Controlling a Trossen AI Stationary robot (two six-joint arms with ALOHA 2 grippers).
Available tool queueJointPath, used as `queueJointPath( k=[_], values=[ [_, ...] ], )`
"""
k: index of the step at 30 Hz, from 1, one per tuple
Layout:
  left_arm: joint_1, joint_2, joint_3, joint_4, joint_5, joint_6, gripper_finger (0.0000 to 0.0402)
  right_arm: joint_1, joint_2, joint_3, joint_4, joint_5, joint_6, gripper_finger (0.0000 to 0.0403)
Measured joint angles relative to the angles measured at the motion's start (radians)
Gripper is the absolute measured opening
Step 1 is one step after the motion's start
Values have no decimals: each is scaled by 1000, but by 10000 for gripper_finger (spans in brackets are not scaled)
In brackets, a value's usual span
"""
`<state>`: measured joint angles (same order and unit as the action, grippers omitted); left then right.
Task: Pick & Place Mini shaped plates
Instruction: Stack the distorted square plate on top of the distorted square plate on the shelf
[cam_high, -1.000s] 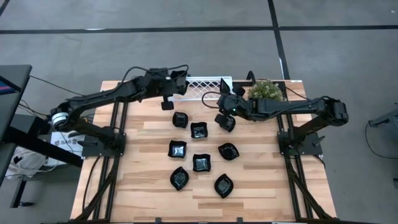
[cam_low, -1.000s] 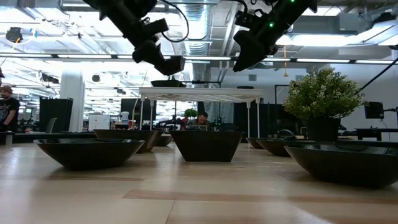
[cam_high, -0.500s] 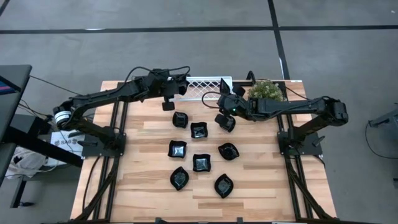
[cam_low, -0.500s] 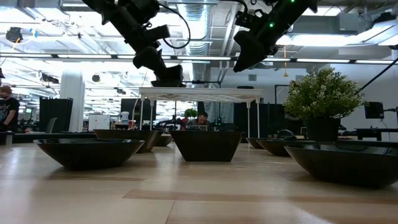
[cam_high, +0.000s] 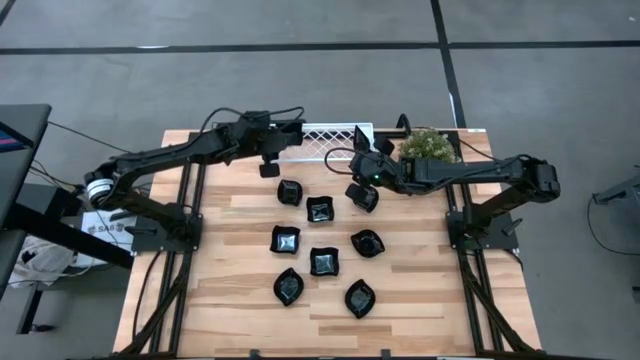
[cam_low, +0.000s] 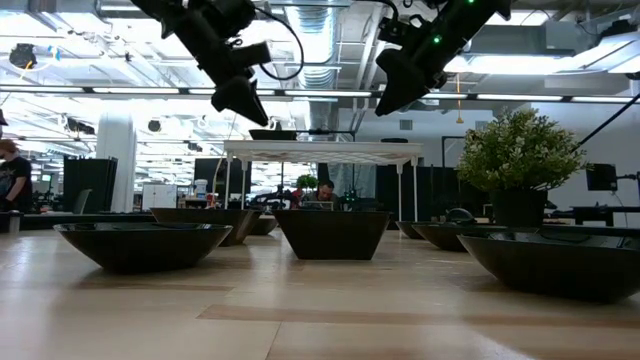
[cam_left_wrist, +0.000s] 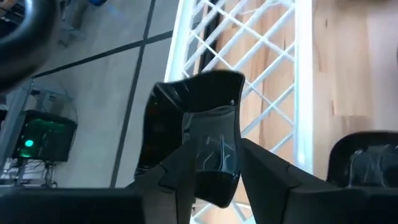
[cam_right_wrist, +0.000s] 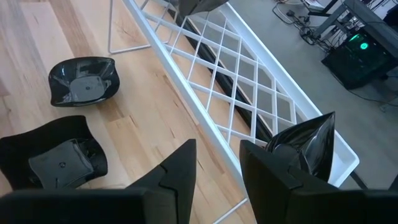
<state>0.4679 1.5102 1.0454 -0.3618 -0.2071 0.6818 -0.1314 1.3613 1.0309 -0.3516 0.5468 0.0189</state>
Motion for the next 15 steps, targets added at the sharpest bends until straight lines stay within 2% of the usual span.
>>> queueJointPath(
  k=[7,15],
  values=[
    [-50,-110,0,2,10,-156,123,0,0,0,-8,0,0,118],
    [-121,-227,-16,9,147,-405,118,0,0,0,-7,-28,0,118]
  ],
)
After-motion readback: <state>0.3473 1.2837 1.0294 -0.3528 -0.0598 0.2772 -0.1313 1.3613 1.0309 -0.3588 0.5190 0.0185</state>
